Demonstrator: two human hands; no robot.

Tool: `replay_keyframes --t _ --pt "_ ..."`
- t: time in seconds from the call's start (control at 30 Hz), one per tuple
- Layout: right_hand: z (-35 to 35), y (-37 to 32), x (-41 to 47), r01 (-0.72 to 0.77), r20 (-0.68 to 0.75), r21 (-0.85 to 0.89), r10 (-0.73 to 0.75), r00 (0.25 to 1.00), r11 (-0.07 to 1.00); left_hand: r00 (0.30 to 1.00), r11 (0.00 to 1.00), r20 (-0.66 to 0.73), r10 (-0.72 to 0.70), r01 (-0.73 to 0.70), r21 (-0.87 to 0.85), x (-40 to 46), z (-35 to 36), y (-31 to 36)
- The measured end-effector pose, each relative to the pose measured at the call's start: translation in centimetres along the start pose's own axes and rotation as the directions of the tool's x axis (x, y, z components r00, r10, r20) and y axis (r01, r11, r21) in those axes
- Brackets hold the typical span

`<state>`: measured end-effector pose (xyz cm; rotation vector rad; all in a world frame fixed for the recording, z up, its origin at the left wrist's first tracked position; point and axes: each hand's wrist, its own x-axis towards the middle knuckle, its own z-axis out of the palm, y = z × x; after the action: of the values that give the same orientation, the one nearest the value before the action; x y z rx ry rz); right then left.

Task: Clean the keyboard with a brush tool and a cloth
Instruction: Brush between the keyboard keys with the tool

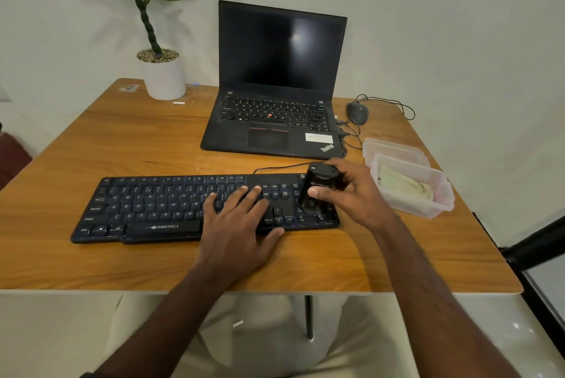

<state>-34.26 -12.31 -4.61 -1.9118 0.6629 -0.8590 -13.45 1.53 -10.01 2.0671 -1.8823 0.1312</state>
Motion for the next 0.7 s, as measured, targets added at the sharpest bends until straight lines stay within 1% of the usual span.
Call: replay_keyframes --t 0.07,0.17,0.2,0.3,0.37,0.5,0.6,0.7 --pt "1.4 -0.1 0.3 -0.022 0.003 0.025 0.022 1.0 0.999 1.0 1.0 0.003 -0.002 0.002 0.002 0.0 0.0 0.0" --pt "2.8 -0.4 0.7 -0.042 -0.041 0.123 0.047 0.998 0.992 1.0 1.0 0.002 0.0 0.0 0.006 -0.1 0.0 -0.1" --pt "2.7 -0.4 0.7 -0.046 -0.05 0.127 0.053 0.997 0.991 1.0 1.0 0.0 0.001 -0.001 0.007 -0.1 0.0 -0.1" --pt "1.3 -0.1 0.2 -0.038 -0.023 0.003 0.038 0.999 0.999 1.0 1.0 0.003 -0.002 0.002 0.004 -0.1 -0.1 -0.2" --pt "-0.7 -0.1 -0.5 -0.045 -0.014 -0.049 0.045 0.999 0.998 1.0 1.0 0.008 -0.003 0.003 0.001 -0.1 -0.1 -0.2" --pt "-4.0 -0.6 -1.5 -0.008 -0.11 -0.125 -0.006 0.994 0.992 1.0 1.0 0.012 0.003 -0.003 0.003 -0.1 0.0 -0.2" --pt "-2.9 -1.2 -1.4 0.025 -0.139 -0.122 -0.042 0.989 0.992 1.0 1.0 0.005 0.007 -0.007 -0.016 -0.1 -0.2 -0.2" --pt "0.6 -2.2 -0.8 0.02 -0.111 -0.096 -0.031 0.993 0.995 0.997 0.998 -0.072 -0.011 0.006 -0.064 -0.9 -1.4 -1.3"
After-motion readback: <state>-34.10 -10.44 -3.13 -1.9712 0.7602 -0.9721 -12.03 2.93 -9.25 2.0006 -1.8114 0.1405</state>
